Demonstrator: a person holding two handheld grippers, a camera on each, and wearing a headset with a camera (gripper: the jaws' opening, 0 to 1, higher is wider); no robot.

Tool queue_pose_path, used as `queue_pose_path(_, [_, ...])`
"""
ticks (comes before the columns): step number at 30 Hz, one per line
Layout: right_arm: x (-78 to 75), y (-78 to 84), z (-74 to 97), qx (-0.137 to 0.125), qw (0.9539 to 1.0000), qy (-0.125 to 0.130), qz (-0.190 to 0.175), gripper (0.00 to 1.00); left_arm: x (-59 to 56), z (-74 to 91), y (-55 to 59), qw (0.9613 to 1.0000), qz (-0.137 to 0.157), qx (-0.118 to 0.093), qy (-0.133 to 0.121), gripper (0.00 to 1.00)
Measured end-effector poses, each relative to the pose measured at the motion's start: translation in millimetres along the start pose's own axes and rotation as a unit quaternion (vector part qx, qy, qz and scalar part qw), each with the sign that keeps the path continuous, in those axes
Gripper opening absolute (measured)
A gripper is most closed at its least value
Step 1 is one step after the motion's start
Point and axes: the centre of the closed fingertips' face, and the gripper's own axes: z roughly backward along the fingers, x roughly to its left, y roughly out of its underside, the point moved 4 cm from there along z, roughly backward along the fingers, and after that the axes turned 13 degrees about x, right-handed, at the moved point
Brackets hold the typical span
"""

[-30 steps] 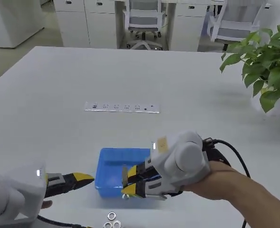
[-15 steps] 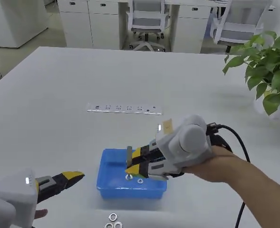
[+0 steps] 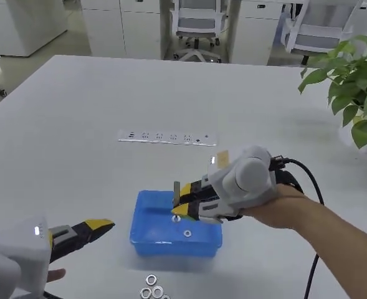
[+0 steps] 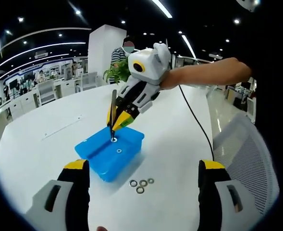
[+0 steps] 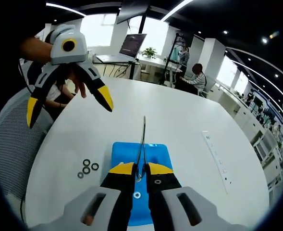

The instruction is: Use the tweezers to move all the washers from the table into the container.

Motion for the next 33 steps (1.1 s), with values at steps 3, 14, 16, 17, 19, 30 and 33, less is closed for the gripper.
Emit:
queue_pose_path(3, [-3.0, 3.4, -4.5, 0.001, 1.0000, 0.003, -0.004, 0.10, 0.6, 0.4, -1.9, 1.0000, 0.000, -0.001, 0.001, 0.99])
queue_pose_path(14, [-7.1, 15.1, -23.1, 0.013, 0.9997, 0.007, -0.017, 0.10, 9.1, 0.2, -9.1, 1.0000, 0.003, -0.007, 0.004, 0.99])
queue_pose_path(16, [-7.2, 17.7, -26.1, 0.017, 0.9997, 0.005, -0.020, 0.10, 11.6, -0.7, -10.5, 0.9999, 0.004, -0.007, 0.006, 0.99])
queue_pose_path(17, [-7.4, 18.8, -27.9, 0.017, 0.9996, 0.005, -0.020, 0.10, 12.3, -1.2, -11.1, 0.9999, 0.004, -0.006, 0.008, 0.99])
queue_pose_path(19, [-7.7, 19.9, -29.4, 0.018, 0.9996, 0.004, -0.022, 0.10, 14.0, -2.8, -13.7, 0.9999, 0.001, -0.005, 0.010, 0.99])
queue_pose_path(30, [-7.6, 27.7, -41.2, 0.027, 0.9992, -0.005, -0.030, 0.10, 27.5, -15.5, -34.7, 0.9996, -0.011, -0.012, 0.024, 0.97])
queue_pose_path(33, [-7.1, 29.3, -43.7, 0.027, 0.9991, -0.005, -0.033, 0.10, 33.3, -19.6, -39.4, 0.9995, -0.016, -0.010, 0.027, 0.94])
